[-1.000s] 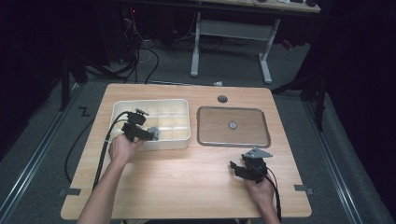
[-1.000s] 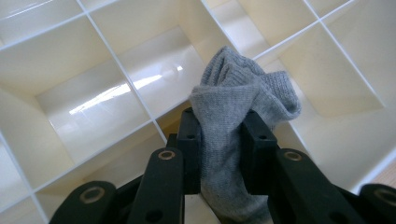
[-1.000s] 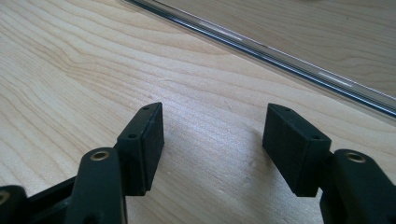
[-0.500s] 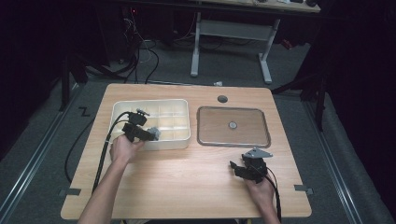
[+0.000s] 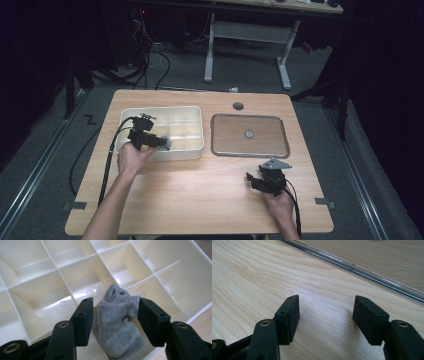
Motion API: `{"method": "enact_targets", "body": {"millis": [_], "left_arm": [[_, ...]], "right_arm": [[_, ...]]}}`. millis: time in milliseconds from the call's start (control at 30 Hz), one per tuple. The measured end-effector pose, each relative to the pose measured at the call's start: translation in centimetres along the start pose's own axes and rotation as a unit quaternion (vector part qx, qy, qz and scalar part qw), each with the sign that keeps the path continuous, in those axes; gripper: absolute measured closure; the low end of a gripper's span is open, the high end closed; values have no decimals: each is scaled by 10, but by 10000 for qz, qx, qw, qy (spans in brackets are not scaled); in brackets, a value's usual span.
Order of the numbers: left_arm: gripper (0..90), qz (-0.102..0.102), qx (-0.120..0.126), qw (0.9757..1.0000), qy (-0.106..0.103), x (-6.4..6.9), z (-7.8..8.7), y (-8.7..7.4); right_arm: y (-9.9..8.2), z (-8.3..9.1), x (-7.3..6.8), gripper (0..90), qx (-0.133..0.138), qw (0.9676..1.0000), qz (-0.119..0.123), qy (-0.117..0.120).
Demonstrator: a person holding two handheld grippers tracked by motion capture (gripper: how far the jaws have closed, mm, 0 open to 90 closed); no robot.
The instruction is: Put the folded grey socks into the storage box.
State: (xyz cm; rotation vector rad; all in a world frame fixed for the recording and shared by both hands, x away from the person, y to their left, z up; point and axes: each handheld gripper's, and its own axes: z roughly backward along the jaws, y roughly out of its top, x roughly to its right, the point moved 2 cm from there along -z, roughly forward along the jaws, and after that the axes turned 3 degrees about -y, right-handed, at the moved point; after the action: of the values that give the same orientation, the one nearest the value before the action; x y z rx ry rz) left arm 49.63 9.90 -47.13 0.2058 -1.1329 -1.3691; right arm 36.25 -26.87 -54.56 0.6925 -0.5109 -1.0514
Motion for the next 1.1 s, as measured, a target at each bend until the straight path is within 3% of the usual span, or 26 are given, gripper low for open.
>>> {"method": "enact_targets", "body": {"millis": [167, 233, 333, 433, 500, 933, 1000, 1100], "left_arm": [[537, -72, 160, 9998, 32, 0, -3, 0], [620, -83, 153, 9998, 72, 0, -6, -2], [677, -64, 130, 9998, 153, -1, -9, -2], [720, -72, -51, 9997, 245, -6, -12, -5], [735, -166, -125, 9994, 277, -7, -12, -7], [776, -274, -420, 9979, 403, -9, -19, -14], [780, -525, -652, 9945, 626, -10, -27, -23], [779, -692, -678, 9924, 756, -7, -30, -26]], "right_arm": [[0, 0, 0, 389, 1, 10000, 3, 2], [0, 0, 0, 389, 0, 10000, 1, 0], [0, 0, 0, 388, 1, 10000, 1, 2], [0, 0, 0, 389, 0, 10000, 0, 0], [0, 0, 0, 388, -2, 10000, -10, -1], [0, 0, 0, 388, -2, 10000, -3, -3], [0, 0, 0, 388, 0, 10000, -4, -4], [0, 0, 0, 388, 1, 10000, -3, -2]]}}
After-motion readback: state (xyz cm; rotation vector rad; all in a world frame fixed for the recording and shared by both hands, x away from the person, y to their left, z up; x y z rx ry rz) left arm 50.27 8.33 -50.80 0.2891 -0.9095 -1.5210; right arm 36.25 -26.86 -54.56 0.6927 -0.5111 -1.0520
